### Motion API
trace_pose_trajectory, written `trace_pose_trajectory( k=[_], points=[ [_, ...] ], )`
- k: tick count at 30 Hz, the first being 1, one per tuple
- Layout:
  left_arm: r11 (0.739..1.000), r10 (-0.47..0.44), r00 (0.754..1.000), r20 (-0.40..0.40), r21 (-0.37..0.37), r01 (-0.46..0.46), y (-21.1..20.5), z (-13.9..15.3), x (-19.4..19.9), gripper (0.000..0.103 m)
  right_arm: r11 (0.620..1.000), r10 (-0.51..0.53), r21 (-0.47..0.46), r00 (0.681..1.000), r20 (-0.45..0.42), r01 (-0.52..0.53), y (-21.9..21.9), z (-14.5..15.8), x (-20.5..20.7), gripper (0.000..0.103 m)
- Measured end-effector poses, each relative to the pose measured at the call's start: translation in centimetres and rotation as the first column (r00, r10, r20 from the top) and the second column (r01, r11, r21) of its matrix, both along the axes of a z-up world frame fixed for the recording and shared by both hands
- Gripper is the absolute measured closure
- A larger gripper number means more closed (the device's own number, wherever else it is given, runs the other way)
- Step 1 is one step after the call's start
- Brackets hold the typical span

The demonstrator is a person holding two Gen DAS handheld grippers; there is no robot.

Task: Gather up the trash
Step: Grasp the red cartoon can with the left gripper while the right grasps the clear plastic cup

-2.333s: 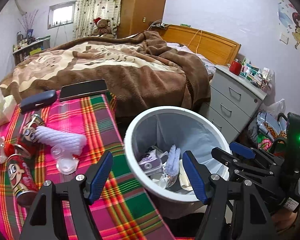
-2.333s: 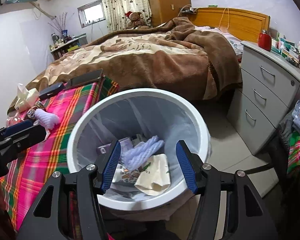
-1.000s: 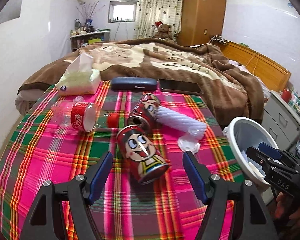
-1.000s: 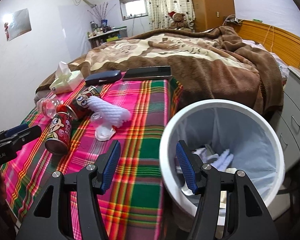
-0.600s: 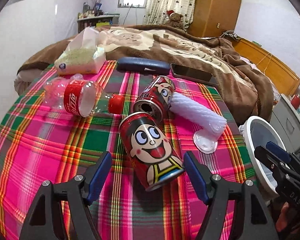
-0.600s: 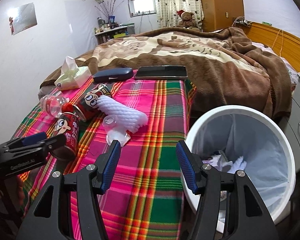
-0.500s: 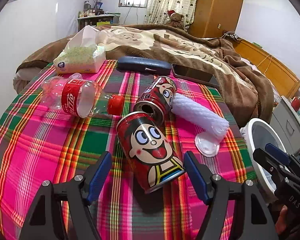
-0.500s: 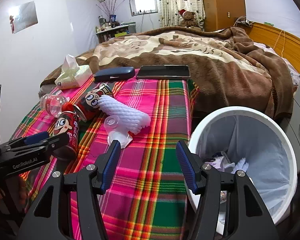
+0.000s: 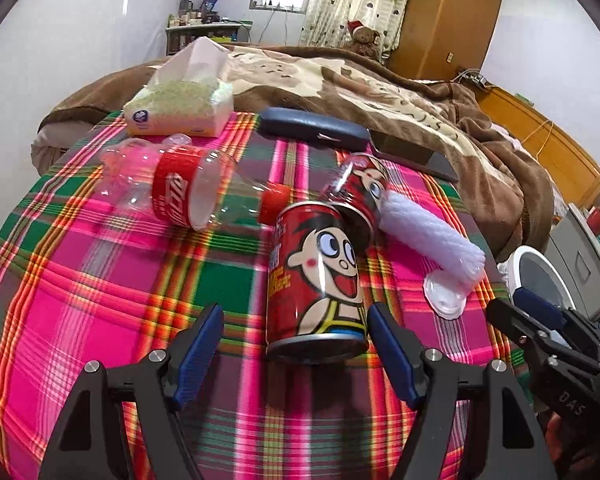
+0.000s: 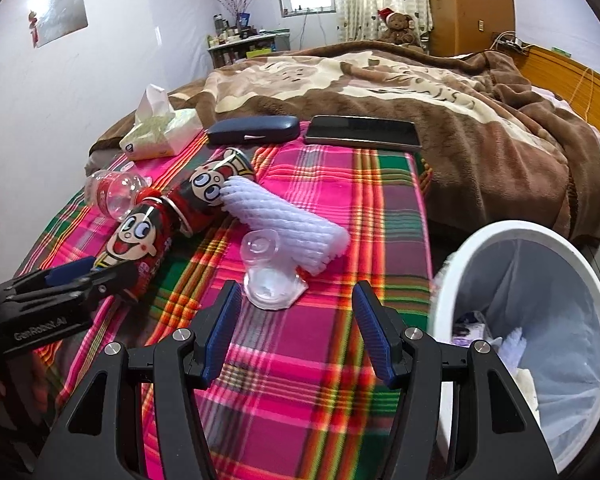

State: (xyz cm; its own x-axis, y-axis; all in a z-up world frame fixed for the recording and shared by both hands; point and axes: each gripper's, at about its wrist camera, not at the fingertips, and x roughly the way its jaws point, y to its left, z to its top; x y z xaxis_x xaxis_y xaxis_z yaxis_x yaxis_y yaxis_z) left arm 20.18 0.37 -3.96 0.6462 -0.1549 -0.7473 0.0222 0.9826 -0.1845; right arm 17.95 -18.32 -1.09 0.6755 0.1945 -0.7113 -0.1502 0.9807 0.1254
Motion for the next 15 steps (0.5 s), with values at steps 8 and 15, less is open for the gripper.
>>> trace_pose_trajectory(
  k=[8, 15],
  points=[
    [1.0, -0.011, 1.0, 0.014, 0.004, 0.01, 1.1, 0.5, 0.7, 0.029, 1.0, 0.007, 0.013, 1.0, -0.002, -0.007, 1.3, -0.1, 1.2, 0.044],
    [1.0, -0.02, 1.0, 0.015, 0.011, 0.02, 1.1, 0.4, 1.7, 0.029, 1.0, 0.001, 0.023, 1.0, -0.011, -0.001, 1.8, -0.7, 2.1, 0.044]
  ],
)
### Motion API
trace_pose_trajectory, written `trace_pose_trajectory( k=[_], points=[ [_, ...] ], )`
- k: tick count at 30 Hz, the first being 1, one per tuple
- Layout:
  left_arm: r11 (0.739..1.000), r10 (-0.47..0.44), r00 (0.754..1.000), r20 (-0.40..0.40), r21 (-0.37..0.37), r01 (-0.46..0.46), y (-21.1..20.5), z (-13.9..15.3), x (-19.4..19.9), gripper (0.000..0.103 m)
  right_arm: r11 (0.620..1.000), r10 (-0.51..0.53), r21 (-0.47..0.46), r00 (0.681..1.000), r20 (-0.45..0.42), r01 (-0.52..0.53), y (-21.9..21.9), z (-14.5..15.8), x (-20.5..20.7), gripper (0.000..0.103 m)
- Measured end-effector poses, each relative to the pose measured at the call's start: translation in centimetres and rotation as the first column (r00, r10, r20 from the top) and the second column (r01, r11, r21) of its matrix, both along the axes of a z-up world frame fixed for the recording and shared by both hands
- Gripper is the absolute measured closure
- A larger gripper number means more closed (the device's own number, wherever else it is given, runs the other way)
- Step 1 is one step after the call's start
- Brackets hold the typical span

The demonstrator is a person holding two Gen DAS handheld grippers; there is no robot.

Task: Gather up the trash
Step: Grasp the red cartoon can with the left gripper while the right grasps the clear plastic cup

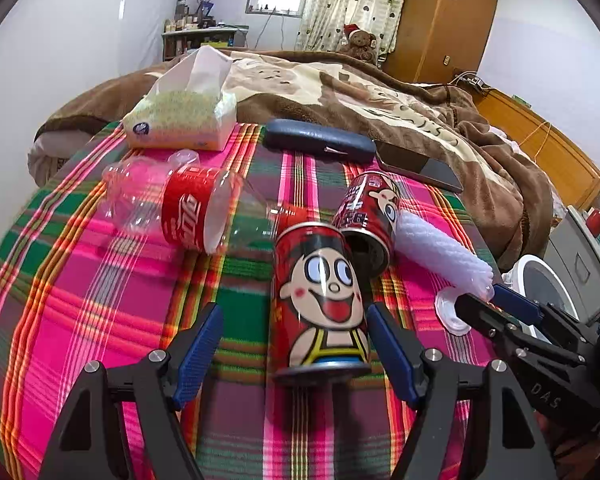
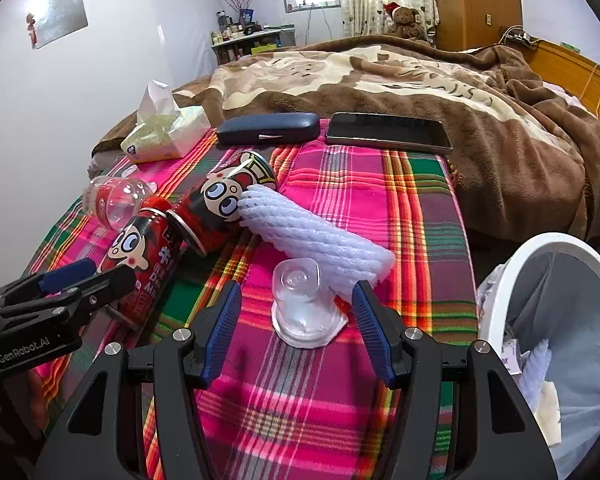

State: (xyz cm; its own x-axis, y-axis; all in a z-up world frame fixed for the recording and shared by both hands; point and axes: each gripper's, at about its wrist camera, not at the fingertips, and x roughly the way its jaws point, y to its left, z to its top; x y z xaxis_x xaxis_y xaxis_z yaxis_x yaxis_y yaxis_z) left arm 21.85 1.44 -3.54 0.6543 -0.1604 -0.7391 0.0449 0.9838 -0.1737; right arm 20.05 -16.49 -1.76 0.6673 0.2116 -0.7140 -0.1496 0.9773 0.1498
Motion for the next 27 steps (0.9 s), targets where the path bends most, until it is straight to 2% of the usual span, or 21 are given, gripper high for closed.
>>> trace_pose_trajectory(
  k=[8, 11, 16, 18, 23, 25, 27],
  points=[
    [1.0, -0.013, 1.0, -0.006, -0.007, 0.013, -0.2, -0.3, 1.3, 0.029, 1.0, -0.02, -0.002, 1.0, 0.0, 0.02, 0.1, -0.3, 0.7, 0.045],
    [1.0, -0.019, 1.0, -0.001, -0.004, 0.019, -0.4, -0.4, 1.3, 0.029, 1.0, -0.024, 0.001, 1.0, -0.006, 0.024, 0.0, -0.5, 0.8, 0.054],
    [0.999, -0.033, 0.999, -0.016, -0.007, 0.033, -0.8, -0.8, 1.7, 0.029, 1.0, -0.025, 0.001, 1.0, -0.004, 0.025, 0.0, -0.4, 0.7, 0.06],
    [0.999, -0.038, 0.999, -0.019, -0.001, 0.038, -1.0, -0.9, 1.9, 0.029, 1.0, -0.026, 0.003, 1.0, -0.003, 0.026, 0.0, -0.4, 0.7, 0.068],
    [0.999, -0.042, 0.999, -0.03, -0.016, 0.041, -1.1, -1.3, 2.2, 0.035, 0.999, -0.03, 0.01, 1.0, -0.001, 0.03, -0.3, -0.5, 0.7, 0.072],
    [0.999, -0.051, 0.998, -0.031, -0.013, 0.051, -1.3, -1.3, 2.3, 0.045, 0.999, -0.03, 0.014, 1.0, -0.002, 0.03, -0.2, -0.5, 0.8, 0.072],
    [0.999, -0.05, 0.998, -0.032, -0.011, 0.049, -1.4, -1.3, 2.3, 0.045, 0.999, -0.031, 0.017, 1.0, -0.001, 0.031, -0.3, -0.5, 0.7, 0.073]
  ],
)
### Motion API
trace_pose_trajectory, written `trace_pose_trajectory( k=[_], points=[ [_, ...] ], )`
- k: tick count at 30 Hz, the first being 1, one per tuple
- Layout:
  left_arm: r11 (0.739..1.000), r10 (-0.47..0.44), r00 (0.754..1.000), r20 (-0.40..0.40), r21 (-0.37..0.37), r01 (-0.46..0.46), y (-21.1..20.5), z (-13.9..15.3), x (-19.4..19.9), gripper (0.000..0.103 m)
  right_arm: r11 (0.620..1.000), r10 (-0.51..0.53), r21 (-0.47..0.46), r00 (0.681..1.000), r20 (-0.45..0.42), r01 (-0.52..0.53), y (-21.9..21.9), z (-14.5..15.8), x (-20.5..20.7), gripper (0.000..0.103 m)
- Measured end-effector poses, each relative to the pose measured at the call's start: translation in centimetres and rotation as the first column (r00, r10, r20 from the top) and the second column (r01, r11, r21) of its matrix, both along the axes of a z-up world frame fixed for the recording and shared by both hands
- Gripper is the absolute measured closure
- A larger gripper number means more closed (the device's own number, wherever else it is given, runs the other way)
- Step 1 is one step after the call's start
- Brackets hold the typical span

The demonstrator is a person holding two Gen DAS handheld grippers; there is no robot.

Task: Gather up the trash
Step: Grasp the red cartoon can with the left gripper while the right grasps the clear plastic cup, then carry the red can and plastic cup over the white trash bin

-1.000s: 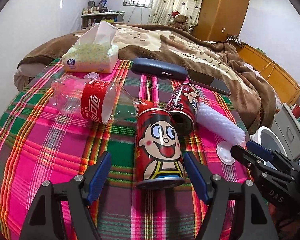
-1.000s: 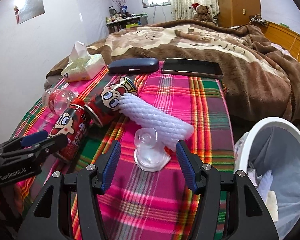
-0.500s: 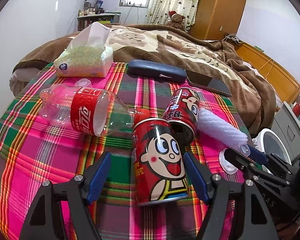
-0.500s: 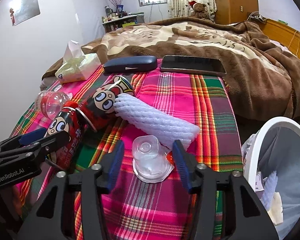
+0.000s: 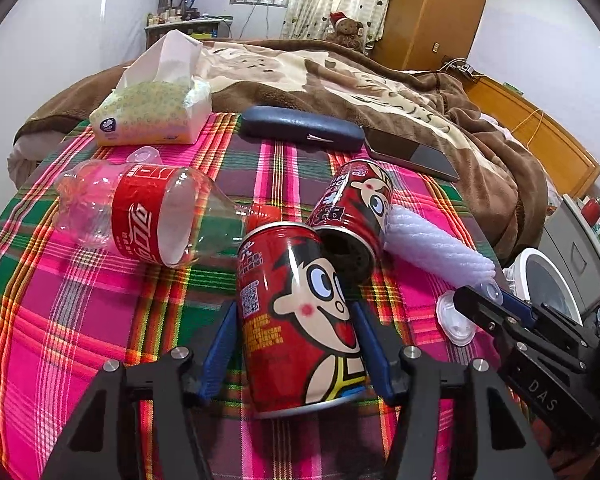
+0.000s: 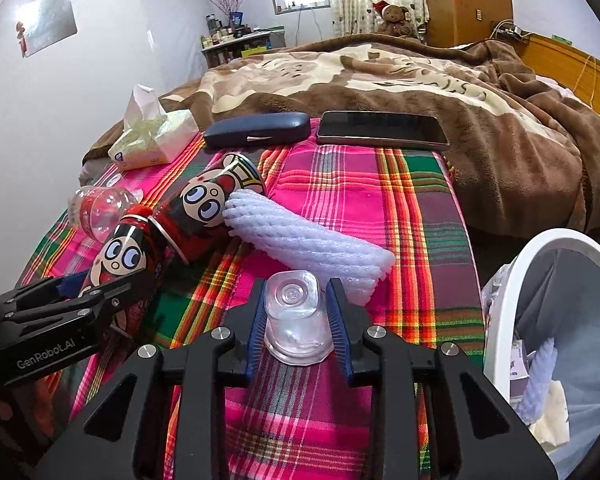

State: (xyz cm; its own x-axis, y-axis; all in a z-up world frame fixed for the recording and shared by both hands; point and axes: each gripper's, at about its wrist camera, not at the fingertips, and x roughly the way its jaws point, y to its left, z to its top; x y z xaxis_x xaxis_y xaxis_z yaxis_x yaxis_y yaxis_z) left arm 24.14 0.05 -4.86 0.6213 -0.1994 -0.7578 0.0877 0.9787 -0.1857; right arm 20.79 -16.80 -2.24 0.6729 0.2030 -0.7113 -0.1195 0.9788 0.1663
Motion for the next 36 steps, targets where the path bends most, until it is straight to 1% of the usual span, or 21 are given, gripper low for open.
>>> trace_pose_trajectory(
  k=[4, 11, 22, 26, 32, 36],
  points=[
    [1.0, -0.009, 1.0, 0.004, 0.019, 0.009, -0.3, 0.0, -0.2, 0.045, 1.0, 0.005, 0.002, 1.0, 0.002, -0.005, 0.0, 0.0, 0.0, 0.073],
    [1.0, -0.005, 1.0, 0.003, 0.013, 0.005, -0.4, 0.2, -0.6, 0.045, 1.0, 0.011, 0.007, 1.0, 0.007, -0.011, 0.0, 0.1, -0.2, 0.074],
    [0.999, -0.023, 0.999, 0.027, 0.027, 0.022, -0.9, 1.1, -2.3, 0.048, 1.0, 0.004, 0.025, 1.0, 0.026, -0.005, -0.4, 0.8, -1.3, 0.074],
    [0.999, -0.029, 1.0, 0.003, 0.029, 0.029, -1.0, 0.5, -2.7, 0.048, 1.0, 0.004, 0.026, 1.0, 0.03, -0.005, -0.5, 0.9, -1.8, 0.074],
    [1.0, -0.027, 0.999, -0.038, -0.001, 0.027, -0.9, -0.2, -2.0, 0.048, 0.999, -0.002, 0.041, 1.0, 0.028, 0.001, -0.8, 1.0, -2.0, 0.074],
    [1.0, -0.017, 0.998, -0.054, 0.021, 0.018, -1.2, -0.7, -1.8, 0.047, 0.999, -0.006, 0.051, 1.0, 0.028, 0.005, -1.1, 1.1, -1.9, 0.074]
  ],
)
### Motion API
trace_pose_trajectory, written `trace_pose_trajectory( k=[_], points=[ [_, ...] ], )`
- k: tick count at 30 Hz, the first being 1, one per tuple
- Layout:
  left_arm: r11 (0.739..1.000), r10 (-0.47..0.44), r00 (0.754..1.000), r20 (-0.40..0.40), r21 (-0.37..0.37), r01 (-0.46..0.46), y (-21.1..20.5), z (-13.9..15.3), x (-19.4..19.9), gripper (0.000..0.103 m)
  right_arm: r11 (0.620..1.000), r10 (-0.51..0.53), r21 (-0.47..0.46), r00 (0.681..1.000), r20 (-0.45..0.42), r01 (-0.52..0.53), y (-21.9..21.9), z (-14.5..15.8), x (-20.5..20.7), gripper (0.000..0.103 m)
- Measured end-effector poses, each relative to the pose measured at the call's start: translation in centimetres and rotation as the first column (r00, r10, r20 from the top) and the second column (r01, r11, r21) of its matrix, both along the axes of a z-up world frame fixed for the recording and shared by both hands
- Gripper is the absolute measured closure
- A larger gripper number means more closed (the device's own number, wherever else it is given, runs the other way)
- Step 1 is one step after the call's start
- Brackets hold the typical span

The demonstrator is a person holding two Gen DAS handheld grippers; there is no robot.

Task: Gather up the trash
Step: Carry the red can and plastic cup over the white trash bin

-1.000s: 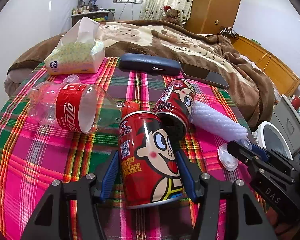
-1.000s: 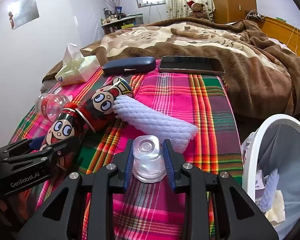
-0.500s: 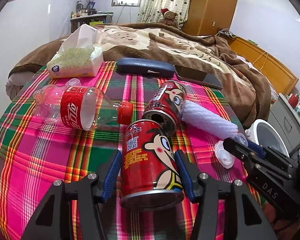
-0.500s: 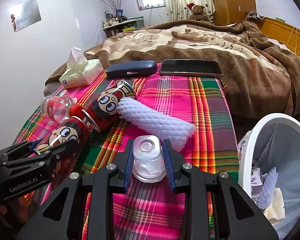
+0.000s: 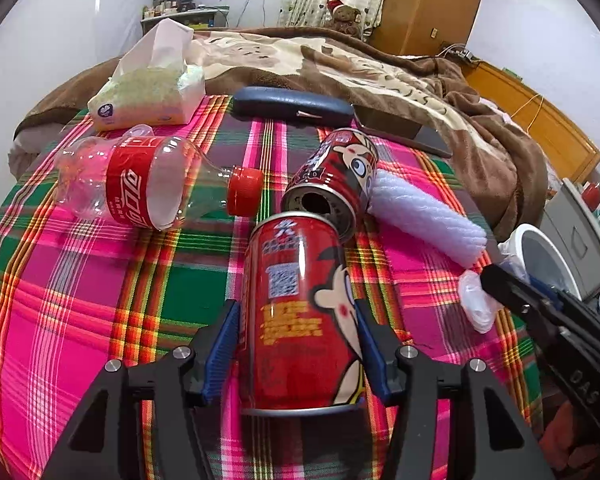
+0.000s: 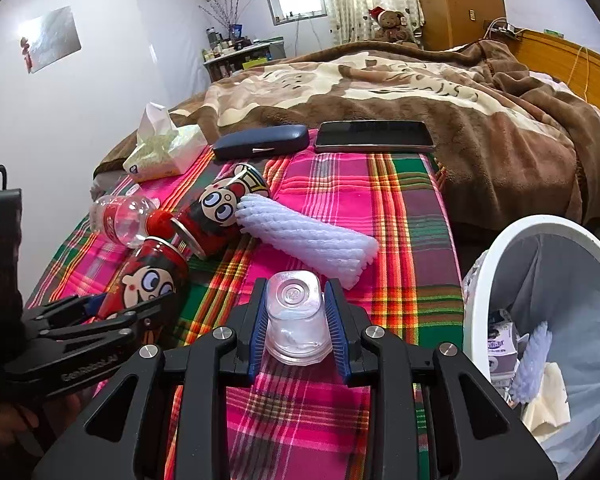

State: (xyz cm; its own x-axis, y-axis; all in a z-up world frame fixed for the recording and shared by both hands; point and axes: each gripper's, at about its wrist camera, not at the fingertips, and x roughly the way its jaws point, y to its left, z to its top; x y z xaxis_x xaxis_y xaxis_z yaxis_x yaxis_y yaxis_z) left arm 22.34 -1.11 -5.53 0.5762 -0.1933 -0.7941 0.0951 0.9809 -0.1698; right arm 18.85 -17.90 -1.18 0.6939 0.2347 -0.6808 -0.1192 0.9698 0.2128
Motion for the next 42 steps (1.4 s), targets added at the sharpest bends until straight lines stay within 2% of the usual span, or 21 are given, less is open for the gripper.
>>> trace_pose_trajectory(
  k=[9, 26, 42],
  points=[
    [1.0, -0.002, 0.999, 0.035, 0.008, 0.002, -0.4, 0.7, -0.9, 0.05, 1.0, -0.005, 0.005, 1.0, 0.007, 0.005, -0.3, 0.1, -0.5, 0.074],
    [0.993, -0.116, 0.985, 0.131, 0.028, 0.113, -5.3, 5.3, -4.7, 0.05, 0.995, -0.093, 0.027, 0.994, 0.06, 0.092, -4.5, 2.3, -3.8, 0.074],
    [0.958, -0.285, 0.939, 0.195, 0.062, 0.278, -14.4, 7.9, -7.4, 0.05, 0.966, -0.258, 0.039, 0.963, 0.081, 0.256, -11.9, 2.8, -7.3, 0.074]
  ],
)
